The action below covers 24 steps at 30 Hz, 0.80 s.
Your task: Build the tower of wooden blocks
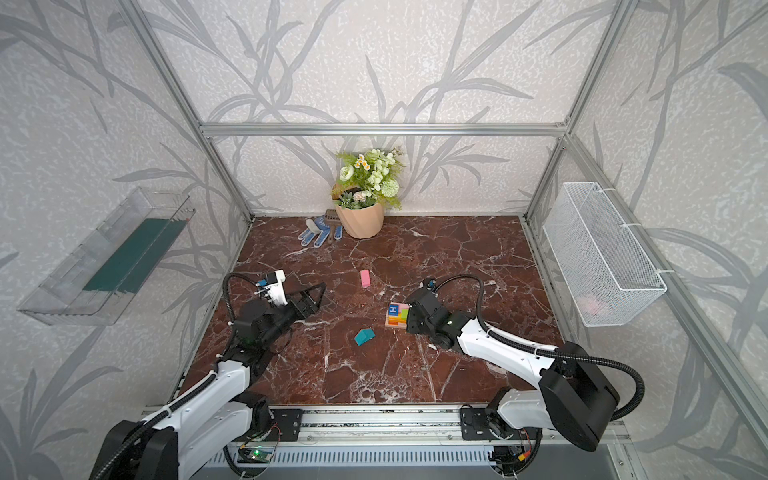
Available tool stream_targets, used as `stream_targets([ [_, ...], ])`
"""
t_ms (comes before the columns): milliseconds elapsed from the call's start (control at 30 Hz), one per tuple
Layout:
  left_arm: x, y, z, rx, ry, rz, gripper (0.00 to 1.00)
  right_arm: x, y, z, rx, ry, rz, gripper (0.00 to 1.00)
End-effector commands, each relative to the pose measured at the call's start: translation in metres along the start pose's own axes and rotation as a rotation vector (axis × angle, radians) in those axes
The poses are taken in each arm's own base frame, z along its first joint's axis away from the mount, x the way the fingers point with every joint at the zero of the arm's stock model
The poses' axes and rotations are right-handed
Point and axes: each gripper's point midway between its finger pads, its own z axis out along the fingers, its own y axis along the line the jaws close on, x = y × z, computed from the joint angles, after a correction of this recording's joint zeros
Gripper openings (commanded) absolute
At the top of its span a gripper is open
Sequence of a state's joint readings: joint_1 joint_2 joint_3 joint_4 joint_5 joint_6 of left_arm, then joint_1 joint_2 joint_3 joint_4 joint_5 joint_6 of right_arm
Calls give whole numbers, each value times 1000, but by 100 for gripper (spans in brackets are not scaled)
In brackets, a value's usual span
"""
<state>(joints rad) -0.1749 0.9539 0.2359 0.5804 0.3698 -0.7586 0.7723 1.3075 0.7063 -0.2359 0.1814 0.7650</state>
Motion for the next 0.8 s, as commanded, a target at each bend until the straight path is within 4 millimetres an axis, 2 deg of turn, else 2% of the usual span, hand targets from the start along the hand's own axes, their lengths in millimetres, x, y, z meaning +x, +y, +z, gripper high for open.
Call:
stream_targets([
  [0,10,1,11,-36,101,-208,92,-4,7,-2,-40,-29,-18,36],
  [67,23,-12,18,30,204,-223,89,-4,4,0,-30,-38,-5,35],
  [133,35,-15,24,54,253,-276,88,-5,-4,4,-9,-40,22,31],
  [200,48,-15,29,59,285,-299,80,-4,-12,8,13,-24,48,26],
  [267,68,-17,35,40,343,-296,64,-3,-17,11,25,-15,64,24],
  [433,113,-28,48,23,493,-219,30,2,-16,16,27,28,53,22],
  [467,119,-31,50,35,509,-213,25,3,-16,17,29,33,53,21],
  [633,143,-34,63,39,589,-180,21,5,-15,21,28,41,55,21],
  [767,162,-44,76,78,646,-175,21,5,-15,23,31,46,53,21],
])
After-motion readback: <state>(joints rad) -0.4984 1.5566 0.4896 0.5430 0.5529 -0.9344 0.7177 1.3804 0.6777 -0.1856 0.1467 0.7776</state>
